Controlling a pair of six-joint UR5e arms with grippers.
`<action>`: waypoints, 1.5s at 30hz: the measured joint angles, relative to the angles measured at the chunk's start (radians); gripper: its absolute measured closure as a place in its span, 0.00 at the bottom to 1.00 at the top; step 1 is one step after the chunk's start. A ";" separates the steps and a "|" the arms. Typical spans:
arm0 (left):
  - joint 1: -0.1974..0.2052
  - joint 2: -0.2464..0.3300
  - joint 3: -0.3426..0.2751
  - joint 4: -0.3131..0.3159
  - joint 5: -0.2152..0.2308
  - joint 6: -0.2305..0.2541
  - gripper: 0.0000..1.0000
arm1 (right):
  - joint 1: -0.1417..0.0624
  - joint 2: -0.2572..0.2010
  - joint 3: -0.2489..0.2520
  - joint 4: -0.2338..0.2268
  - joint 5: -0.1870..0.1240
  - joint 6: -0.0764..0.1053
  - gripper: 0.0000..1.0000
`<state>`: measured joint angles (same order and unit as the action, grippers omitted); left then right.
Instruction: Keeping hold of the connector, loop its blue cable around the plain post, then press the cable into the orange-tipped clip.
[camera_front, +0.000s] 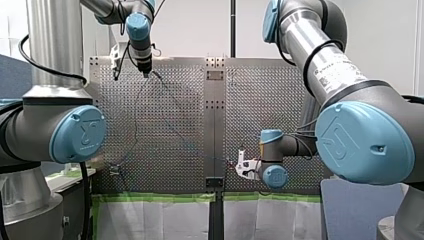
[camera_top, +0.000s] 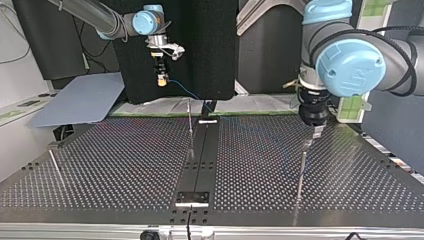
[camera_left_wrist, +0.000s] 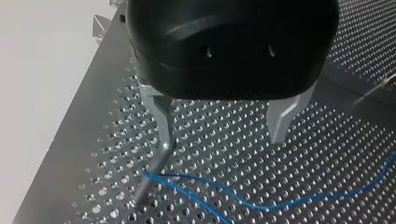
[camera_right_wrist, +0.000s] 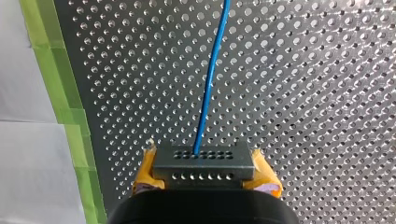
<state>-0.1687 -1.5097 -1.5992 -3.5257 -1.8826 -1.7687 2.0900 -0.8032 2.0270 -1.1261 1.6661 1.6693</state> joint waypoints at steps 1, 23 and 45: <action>0.001 0.000 0.004 -0.002 0.005 0.000 0.02 | 0.000 0.000 0.000 0.000 0.000 0.000 1.00; 0.033 -0.037 0.050 0.024 0.044 0.023 0.02 | 0.003 0.000 -0.002 -0.004 0.000 0.001 1.00; 0.003 -0.037 0.050 0.025 0.043 0.082 0.02 | 0.003 0.000 -0.006 0.005 0.000 0.003 1.00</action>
<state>-0.1660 -1.5467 -1.5490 -3.5007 -1.8399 -1.6866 2.0934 -0.8032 2.0210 -1.1216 1.6661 1.6726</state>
